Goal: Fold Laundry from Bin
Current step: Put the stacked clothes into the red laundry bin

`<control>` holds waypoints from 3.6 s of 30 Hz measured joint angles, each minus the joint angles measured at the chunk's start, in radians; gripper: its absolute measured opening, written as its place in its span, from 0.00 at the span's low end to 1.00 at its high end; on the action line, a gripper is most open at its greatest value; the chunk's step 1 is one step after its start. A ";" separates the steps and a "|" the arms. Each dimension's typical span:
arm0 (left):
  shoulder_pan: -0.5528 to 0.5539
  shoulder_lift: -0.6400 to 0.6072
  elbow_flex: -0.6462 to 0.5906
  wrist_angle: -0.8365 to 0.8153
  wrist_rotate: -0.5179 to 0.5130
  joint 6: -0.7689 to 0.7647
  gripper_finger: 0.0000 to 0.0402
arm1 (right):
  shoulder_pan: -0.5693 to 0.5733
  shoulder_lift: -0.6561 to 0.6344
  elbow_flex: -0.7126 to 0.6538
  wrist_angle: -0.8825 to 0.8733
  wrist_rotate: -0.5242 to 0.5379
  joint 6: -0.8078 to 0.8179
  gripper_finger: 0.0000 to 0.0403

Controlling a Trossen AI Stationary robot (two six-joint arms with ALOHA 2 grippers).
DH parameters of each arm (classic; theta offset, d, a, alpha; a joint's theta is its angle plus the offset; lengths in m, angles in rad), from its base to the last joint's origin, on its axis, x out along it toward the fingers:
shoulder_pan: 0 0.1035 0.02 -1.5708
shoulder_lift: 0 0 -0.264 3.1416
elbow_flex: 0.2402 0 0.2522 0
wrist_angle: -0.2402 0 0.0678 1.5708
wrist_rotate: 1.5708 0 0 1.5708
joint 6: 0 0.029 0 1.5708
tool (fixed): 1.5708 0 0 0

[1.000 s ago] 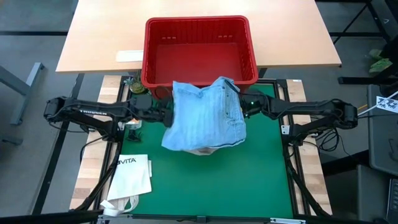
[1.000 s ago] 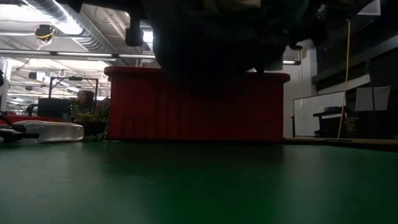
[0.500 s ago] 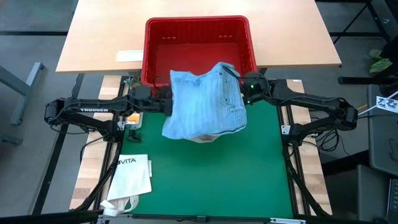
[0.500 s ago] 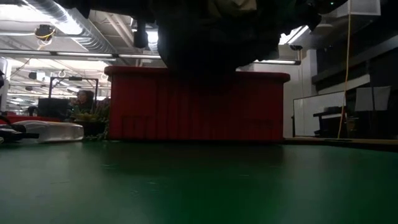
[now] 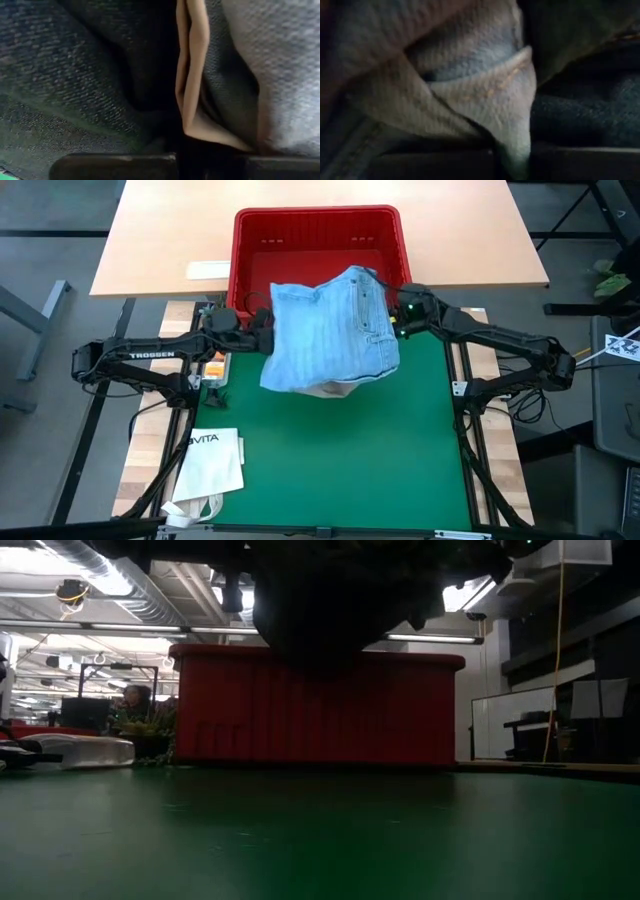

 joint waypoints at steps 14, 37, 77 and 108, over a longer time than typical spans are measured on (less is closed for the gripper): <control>0.002 0.000 0.047 0.018 0.018 -0.014 0.00 | 0.000 0.003 0.051 -0.004 -0.011 0.005 0.01; 0.139 0.009 0.083 0.012 0.027 -0.013 0.00 | -0.114 0.064 0.130 -0.004 -0.021 0.032 0.01; 0.606 0.240 0.203 0.054 0.166 -0.011 0.00 | -0.383 0.555 0.580 0.101 -0.152 0.125 0.01; 0.728 0.538 0.341 -0.315 0.047 0.427 0.01 | -0.508 0.785 0.603 -0.011 -0.001 -0.024 0.01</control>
